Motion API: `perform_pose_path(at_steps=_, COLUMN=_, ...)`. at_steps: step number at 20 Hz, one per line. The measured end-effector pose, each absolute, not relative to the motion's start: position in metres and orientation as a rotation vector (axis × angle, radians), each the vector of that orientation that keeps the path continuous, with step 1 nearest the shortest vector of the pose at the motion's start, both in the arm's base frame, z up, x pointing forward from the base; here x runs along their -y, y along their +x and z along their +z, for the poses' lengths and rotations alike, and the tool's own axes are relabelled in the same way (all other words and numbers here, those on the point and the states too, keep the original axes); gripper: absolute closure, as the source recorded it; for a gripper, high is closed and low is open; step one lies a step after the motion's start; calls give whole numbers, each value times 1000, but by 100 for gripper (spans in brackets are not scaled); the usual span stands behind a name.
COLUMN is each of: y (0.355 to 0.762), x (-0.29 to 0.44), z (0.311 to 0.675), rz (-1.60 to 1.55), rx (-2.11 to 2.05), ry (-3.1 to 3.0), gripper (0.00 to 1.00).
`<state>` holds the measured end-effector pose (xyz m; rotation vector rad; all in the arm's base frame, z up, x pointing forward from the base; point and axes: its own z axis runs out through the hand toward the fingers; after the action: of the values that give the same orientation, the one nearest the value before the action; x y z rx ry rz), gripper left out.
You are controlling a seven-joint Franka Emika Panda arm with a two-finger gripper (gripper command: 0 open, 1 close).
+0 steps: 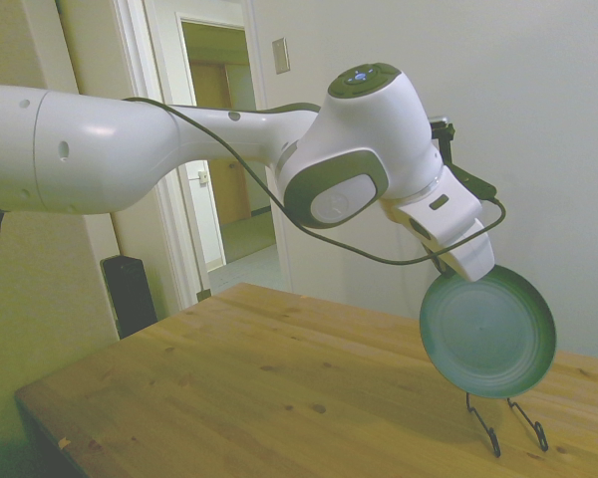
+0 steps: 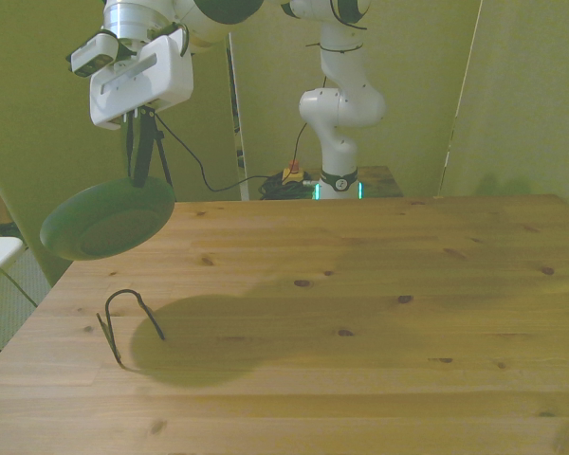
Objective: Load the plate
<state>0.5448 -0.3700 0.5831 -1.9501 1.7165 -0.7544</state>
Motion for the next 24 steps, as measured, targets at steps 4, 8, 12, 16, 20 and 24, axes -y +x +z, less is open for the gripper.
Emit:
perform_pose_path(at_steps=4, y=544, x=382, z=574, rz=-787, rx=-1656, ry=-1902, gripper=100)
perform_pose_path(at_steps=8, y=548, x=387, z=558, rz=-813, rx=-1595, ry=-1887, gripper=100)
perform_pose_path(at_steps=12, y=551, x=389, z=546, rz=-838, rx=-1534, ry=-1871, gripper=100)
perform_pose_path(at_steps=16, y=553, x=390, z=535, rz=-861, rx=-1491, ry=-1868, gripper=100)
perform_pose_path(at_steps=20, y=554, x=389, z=530, rz=-864, rx=-1483, ry=-1875, gripper=100)
perform_pose_path(at_steps=24, y=554, x=389, z=530, rz=-863, rx=-1482, ry=-1875, gripper=100)
